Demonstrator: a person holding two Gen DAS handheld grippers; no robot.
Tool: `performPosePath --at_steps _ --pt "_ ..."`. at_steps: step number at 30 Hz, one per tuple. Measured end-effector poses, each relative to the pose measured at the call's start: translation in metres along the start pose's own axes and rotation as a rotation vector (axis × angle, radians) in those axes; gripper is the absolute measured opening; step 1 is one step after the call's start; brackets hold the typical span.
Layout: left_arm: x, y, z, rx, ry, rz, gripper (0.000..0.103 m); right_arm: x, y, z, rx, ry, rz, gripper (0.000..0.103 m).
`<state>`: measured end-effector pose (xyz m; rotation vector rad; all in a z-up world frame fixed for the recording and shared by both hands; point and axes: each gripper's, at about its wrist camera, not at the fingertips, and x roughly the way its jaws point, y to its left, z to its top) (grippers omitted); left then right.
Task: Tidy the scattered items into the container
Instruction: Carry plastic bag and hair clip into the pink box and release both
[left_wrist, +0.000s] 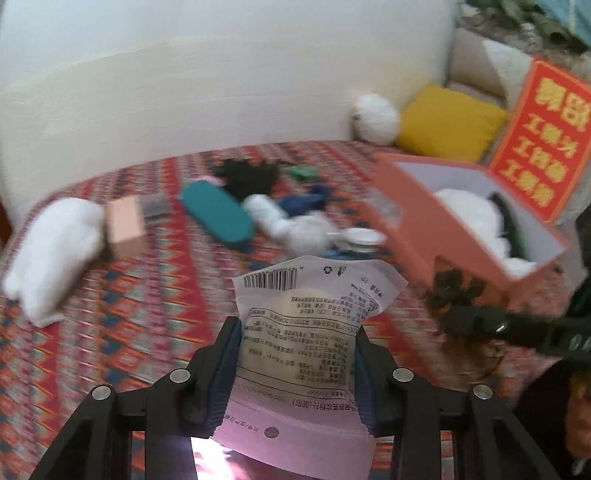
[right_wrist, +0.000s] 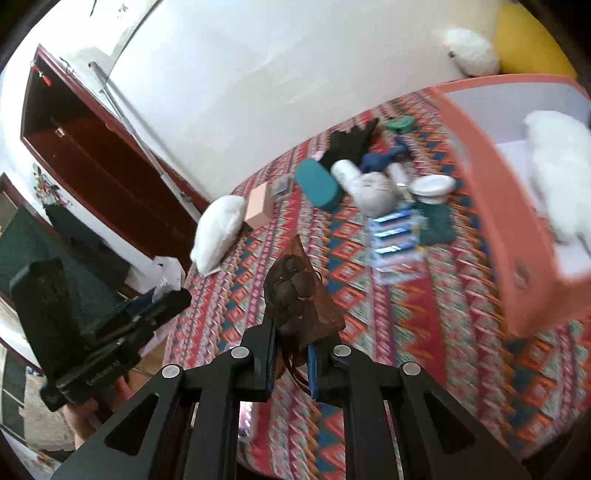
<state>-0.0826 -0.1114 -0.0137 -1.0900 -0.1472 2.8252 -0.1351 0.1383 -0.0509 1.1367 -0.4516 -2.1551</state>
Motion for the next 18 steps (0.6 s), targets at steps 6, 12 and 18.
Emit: performPosePath --at_steps 6,12,18 --pt "0.003 -0.084 -0.018 0.027 -0.001 -0.128 0.046 -0.072 -0.027 -0.029 -0.019 -0.079 -0.127 0.013" --pt "0.005 -0.162 -0.026 0.129 0.008 -0.213 0.046 -0.134 -0.053 -0.045 -0.031 -0.179 -0.283 0.014" --pt "0.006 -0.213 -0.014 0.198 0.002 -0.276 0.046 -0.181 -0.076 -0.044 -0.023 -0.26 -0.391 0.014"
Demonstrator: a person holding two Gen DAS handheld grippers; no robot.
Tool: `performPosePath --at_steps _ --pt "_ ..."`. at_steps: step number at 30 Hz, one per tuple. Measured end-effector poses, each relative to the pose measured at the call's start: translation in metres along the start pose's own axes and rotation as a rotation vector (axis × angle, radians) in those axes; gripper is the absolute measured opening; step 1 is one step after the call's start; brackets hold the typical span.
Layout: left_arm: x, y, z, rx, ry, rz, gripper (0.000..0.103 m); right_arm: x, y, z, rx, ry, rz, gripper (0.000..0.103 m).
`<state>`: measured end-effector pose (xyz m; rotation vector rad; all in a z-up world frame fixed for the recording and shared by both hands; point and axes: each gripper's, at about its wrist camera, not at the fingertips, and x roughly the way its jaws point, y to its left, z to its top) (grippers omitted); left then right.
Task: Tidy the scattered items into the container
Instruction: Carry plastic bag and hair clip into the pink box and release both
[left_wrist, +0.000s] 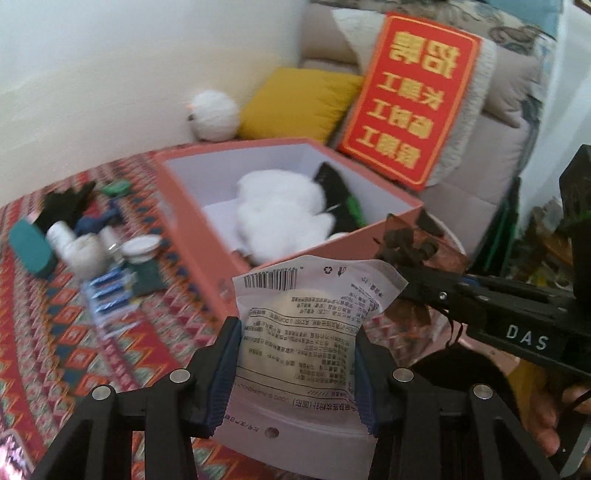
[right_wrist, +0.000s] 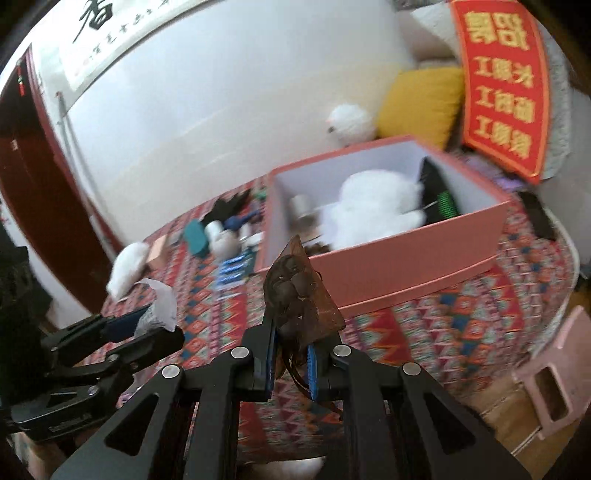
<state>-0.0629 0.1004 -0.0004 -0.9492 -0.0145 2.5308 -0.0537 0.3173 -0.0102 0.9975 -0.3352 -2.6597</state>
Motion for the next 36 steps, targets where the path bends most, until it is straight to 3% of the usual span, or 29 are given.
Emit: performPosePath --at_steps 6,11,24,26,28,29,30,36 --pt "0.017 -0.023 0.039 0.046 -0.029 -0.03 0.047 -0.018 -0.019 0.027 -0.019 -0.074 -0.069 0.014" --pt "0.043 -0.03 0.078 0.095 -0.037 0.007 0.047 -0.011 -0.025 0.06 -0.041 -0.117 -0.113 0.014" --pt "0.141 -0.004 0.158 0.089 -0.005 0.078 0.051 0.085 -0.082 0.134 -0.035 -0.069 -0.196 0.015" --pt "0.158 0.003 0.164 0.085 0.013 0.099 0.058 0.102 -0.093 0.139 -0.019 -0.046 -0.198 0.023" --pt "0.17 0.009 0.166 0.082 0.019 0.121 0.075 0.109 -0.101 0.141 0.008 -0.059 -0.217 0.068" --pt "0.175 0.011 0.168 0.078 0.012 0.142 0.087 0.112 -0.105 0.142 0.022 -0.066 -0.227 0.075" --pt "0.176 0.013 0.167 0.075 0.005 0.151 0.092 0.116 -0.109 0.143 0.035 -0.072 -0.237 0.078" --pt "0.18 0.024 0.164 0.057 0.017 0.171 0.093 0.125 -0.121 0.143 0.09 -0.071 -0.234 0.078"
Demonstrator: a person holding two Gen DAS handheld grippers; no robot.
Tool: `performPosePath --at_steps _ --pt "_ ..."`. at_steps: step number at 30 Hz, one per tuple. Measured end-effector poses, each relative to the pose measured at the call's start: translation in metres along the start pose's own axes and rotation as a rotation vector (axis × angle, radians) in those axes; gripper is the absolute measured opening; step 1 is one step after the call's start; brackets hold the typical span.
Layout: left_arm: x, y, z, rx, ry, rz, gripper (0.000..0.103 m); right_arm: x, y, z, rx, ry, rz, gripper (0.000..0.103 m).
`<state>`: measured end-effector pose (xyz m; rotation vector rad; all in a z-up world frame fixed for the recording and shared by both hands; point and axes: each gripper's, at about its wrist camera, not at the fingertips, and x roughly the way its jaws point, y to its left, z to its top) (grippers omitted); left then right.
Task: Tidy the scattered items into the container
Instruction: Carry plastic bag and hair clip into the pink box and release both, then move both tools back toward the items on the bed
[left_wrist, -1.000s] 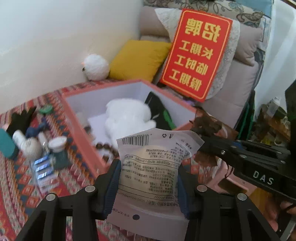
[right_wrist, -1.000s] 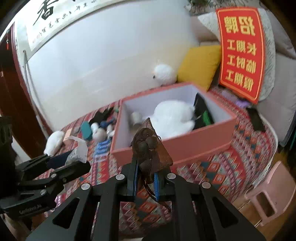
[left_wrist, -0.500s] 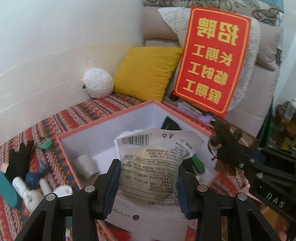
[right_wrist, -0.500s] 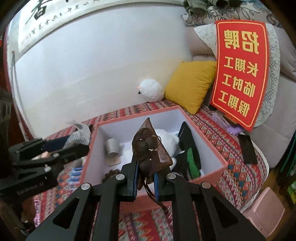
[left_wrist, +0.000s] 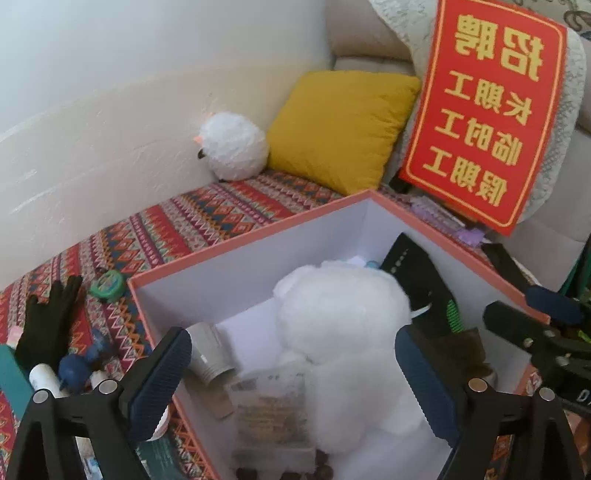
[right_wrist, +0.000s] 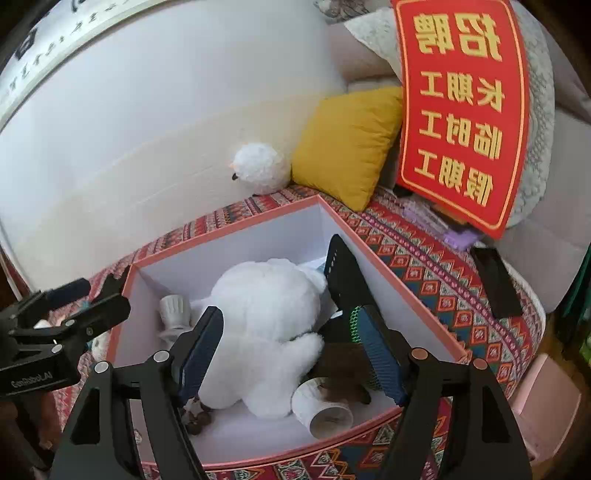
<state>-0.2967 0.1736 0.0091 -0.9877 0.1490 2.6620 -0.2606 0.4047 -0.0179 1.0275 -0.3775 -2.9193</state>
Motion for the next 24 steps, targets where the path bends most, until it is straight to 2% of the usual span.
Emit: performPosePath --at_steps 5,15,20,24 --pt "-0.014 0.011 -0.008 -0.034 0.003 0.009 0.093 -0.012 0.006 -0.006 -0.001 -0.012 0.008 0.08" --pt "-0.089 0.038 -0.036 -0.093 -0.051 0.03 0.093 -0.083 0.06 -0.023 -0.072 -0.072 0.066 0.086" --pt "-0.13 0.069 -0.068 -0.134 -0.071 0.088 0.095 -0.112 0.104 -0.04 -0.139 -0.087 0.119 0.089" --pt "-0.158 0.109 -0.107 -0.199 -0.06 0.156 0.095 -0.119 0.146 -0.061 -0.212 -0.059 0.172 0.089"
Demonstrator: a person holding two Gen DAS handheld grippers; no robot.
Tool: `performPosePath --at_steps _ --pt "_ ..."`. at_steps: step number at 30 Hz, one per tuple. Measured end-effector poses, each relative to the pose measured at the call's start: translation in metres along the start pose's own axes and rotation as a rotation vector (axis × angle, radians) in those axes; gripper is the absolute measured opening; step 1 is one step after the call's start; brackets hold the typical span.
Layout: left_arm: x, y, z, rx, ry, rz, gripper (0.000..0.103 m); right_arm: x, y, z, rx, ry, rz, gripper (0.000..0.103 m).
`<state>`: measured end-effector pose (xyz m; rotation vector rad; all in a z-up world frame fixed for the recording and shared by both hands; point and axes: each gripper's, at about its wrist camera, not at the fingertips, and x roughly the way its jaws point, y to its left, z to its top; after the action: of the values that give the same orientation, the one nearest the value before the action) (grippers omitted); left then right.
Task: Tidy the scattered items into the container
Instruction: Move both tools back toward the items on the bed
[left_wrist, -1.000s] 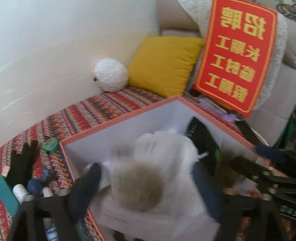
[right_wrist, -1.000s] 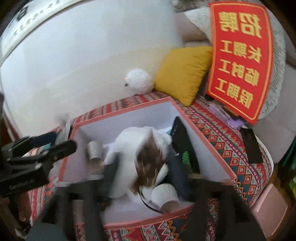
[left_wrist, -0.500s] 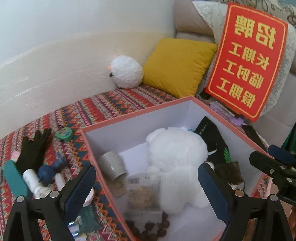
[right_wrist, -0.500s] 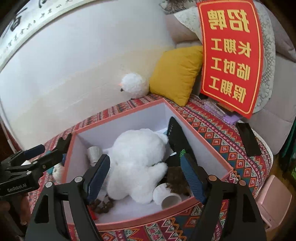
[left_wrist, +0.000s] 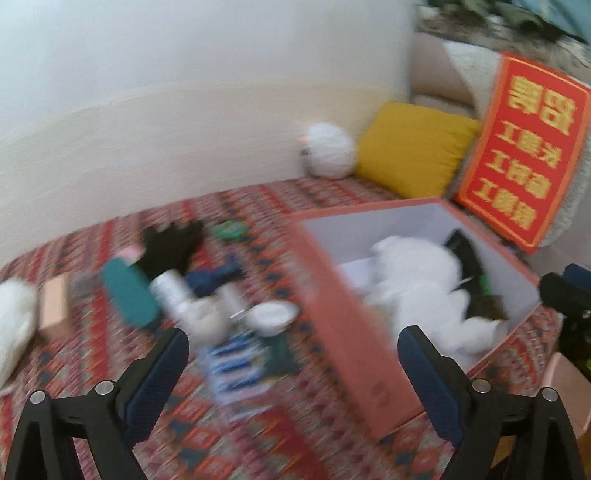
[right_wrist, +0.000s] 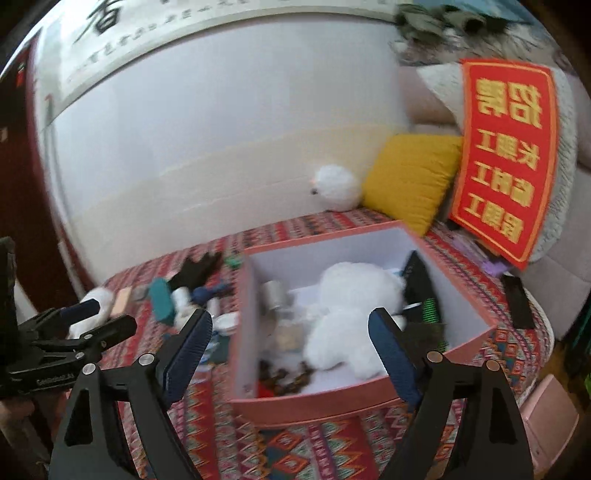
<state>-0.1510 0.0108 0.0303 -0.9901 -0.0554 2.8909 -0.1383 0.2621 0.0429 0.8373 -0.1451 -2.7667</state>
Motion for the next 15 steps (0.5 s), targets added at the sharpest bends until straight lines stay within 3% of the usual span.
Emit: performPosePath --at_steps 6,15 --pt "-0.023 0.095 -0.049 -0.14 0.042 0.14 0.095 0.019 0.078 -0.024 -0.142 0.067 0.098 0.089" --pt "-0.025 0.207 -0.104 -0.315 0.117 0.298 0.095 0.096 0.166 -0.06 -0.309 0.223 0.164 0.089"
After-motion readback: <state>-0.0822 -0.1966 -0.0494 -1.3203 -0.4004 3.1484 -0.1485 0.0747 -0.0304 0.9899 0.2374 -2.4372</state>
